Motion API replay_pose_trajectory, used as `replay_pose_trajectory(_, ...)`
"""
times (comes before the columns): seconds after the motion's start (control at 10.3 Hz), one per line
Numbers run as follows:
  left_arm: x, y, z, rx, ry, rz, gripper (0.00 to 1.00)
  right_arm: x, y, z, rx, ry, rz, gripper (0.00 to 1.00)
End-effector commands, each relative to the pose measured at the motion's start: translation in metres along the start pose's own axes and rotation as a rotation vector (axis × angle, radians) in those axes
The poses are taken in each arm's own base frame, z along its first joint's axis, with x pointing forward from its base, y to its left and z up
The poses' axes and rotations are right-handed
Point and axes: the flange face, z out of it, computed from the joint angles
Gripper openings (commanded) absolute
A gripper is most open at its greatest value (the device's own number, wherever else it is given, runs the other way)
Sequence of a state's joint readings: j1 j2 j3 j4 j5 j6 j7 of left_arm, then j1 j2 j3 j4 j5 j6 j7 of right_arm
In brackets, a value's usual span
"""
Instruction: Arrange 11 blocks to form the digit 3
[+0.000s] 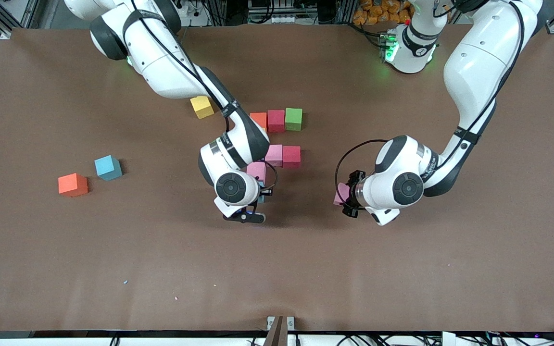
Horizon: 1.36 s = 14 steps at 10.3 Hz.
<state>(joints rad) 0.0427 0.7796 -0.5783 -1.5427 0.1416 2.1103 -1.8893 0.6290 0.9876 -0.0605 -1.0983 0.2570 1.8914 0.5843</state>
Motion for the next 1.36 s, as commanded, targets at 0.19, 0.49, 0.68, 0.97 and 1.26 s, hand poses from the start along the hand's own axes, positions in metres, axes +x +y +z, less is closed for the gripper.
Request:
replay_pose_trajectory(0.19, -0.026, 0.004, 0.014, -0.013, -0.024, -0.094, 0.03, -0.007, 0.008, 0.016, -0.014, -0.040, 0.029, 0.00)
replay_pose_trajectory(0.49, -0.038, 0.005, 0.012, -0.024, -0.020, -0.118, 0.00, -0.008, 0.006, 0.015, 0.029, -0.055, 0.048, 0.00)
replay_pose_trajectory(0.68, -0.059, 0.006, 0.016, -0.057, -0.039, -0.169, 0.00, -0.010, 0.007, 0.016, 0.031, -0.060, 0.051, 0.00)
replay_pose_trajectory(0.97, -0.092, 0.004, 0.029, -0.108, -0.061, -0.244, 0.00, -0.013, 0.010, 0.016, 0.023, -0.066, 0.042, 0.00)
replay_pose_trajectory(1.26, -0.105, 0.002, 0.035, -0.124, -0.034, -0.288, 0.00, -0.014, 0.012, 0.016, 0.025, -0.062, 0.045, 0.00)
